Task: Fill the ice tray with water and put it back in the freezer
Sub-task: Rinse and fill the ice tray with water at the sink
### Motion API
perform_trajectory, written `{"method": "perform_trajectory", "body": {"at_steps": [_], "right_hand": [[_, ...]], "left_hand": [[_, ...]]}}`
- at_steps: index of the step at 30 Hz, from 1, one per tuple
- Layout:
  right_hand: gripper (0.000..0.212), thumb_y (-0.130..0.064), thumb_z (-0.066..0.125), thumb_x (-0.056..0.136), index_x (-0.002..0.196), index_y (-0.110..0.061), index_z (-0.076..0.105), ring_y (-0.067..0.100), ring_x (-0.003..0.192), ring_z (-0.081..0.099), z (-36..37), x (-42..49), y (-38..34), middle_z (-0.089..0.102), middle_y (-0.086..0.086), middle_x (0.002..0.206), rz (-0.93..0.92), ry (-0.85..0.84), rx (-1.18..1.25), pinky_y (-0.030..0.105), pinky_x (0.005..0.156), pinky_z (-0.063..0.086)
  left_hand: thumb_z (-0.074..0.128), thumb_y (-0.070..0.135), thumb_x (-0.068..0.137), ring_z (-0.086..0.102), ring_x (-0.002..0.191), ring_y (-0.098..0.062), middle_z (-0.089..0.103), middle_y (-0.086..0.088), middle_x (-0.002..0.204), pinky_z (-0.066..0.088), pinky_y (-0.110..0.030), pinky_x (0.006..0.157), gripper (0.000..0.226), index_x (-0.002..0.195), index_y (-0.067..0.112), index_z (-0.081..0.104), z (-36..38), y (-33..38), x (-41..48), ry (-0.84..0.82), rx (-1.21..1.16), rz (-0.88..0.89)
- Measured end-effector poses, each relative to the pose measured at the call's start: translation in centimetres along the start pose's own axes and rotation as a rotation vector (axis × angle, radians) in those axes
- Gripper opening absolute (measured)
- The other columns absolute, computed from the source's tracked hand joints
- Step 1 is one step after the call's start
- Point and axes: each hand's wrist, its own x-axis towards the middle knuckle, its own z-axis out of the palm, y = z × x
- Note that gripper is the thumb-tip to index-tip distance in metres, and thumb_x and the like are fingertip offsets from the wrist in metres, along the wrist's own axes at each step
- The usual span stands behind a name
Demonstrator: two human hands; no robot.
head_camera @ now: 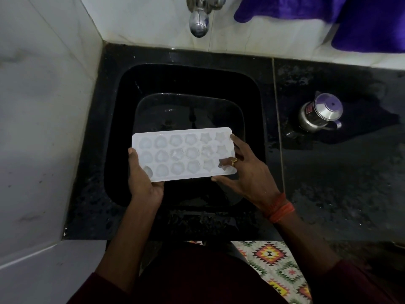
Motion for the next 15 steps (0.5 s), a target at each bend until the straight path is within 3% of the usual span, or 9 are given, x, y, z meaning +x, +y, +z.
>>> {"method": "perform_trajectory", "body": {"at_steps": [5, 10, 13, 15], "right_hand": [[0.056, -0.062, 0.065, 0.076, 0.111, -0.018, 0.073, 0.021, 0.116, 0.064, 0.01, -0.02, -0.07, 0.027, 0.001, 0.161, 0.008, -0.02, -0.015, 0.044, 0.086, 0.059], [0.049, -0.06, 0.067, 0.077, 0.1, -0.017, 0.074, 0.021, 0.111, 0.067, 0.1, -0.17, -0.12, 0.03, 0.003, 0.16, -0.009, -0.007, -0.014, 0.044, 0.081, 0.061], [0.053, -0.063, 0.063, 0.076, 0.104, -0.019, 0.074, 0.021, 0.111, 0.066, 0.13, -0.33, -0.23, 0.029, 0.002, 0.16, -0.004, -0.012, -0.014, 0.044, 0.082, 0.06], [0.05, -0.059, 0.07, 0.077, 0.107, -0.019, 0.074, 0.023, 0.113, 0.065, 0.16, -0.45, -0.2, 0.03, 0.002, 0.16, 0.0, -0.015, -0.006, 0.044, 0.084, 0.06]], "left_hand": [[0.067, 0.062, 0.091, 0.078, 0.099, -0.025, 0.08, -0.001, 0.111, 0.062, -0.054, 0.088, 0.048, 0.119, 0.023, 0.074, -0.01, 0.08, -0.2, -0.008, -0.001, 0.02], [0.066, 0.061, 0.092, 0.078, 0.098, -0.025, 0.081, 0.0, 0.107, 0.064, -0.052, 0.084, 0.046, 0.116, 0.023, 0.075, 0.08, 0.08, -0.53, -0.003, 0.002, 0.017], [0.065, 0.061, 0.093, 0.078, 0.099, -0.025, 0.08, -0.001, 0.109, 0.063, -0.051, 0.085, 0.047, 0.119, 0.023, 0.074, -0.04, 0.03, -0.6, -0.02, -0.003, 0.015], [0.066, 0.061, 0.092, 0.078, 0.098, -0.025, 0.08, -0.001, 0.109, 0.063, -0.052, 0.086, 0.048, 0.119, 0.023, 0.074, -0.18, -0.03, -0.68, -0.018, -0.004, 0.019]]}}
